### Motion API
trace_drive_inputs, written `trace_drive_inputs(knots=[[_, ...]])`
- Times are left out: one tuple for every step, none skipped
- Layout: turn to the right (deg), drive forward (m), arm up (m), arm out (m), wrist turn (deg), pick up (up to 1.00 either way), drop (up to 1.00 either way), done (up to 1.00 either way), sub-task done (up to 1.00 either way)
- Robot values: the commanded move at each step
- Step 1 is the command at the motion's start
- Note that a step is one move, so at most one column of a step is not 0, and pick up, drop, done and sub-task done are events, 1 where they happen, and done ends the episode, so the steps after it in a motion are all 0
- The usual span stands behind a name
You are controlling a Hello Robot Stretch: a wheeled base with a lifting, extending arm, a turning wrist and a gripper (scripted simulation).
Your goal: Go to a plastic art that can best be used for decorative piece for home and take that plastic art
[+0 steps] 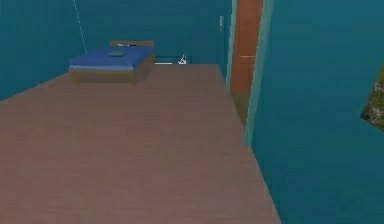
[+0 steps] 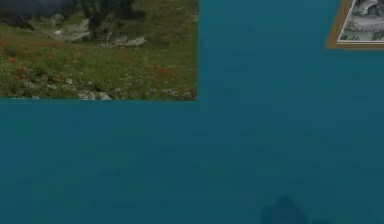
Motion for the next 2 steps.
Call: trace_drive_inputs(knots=[[3.0,0.0,0.0,0.0,0.0,0.0,0.0,0.0,0.0],[0.0,1.0,0.0,0.0,0.0,0.0,0.0,0.0,0.0]])
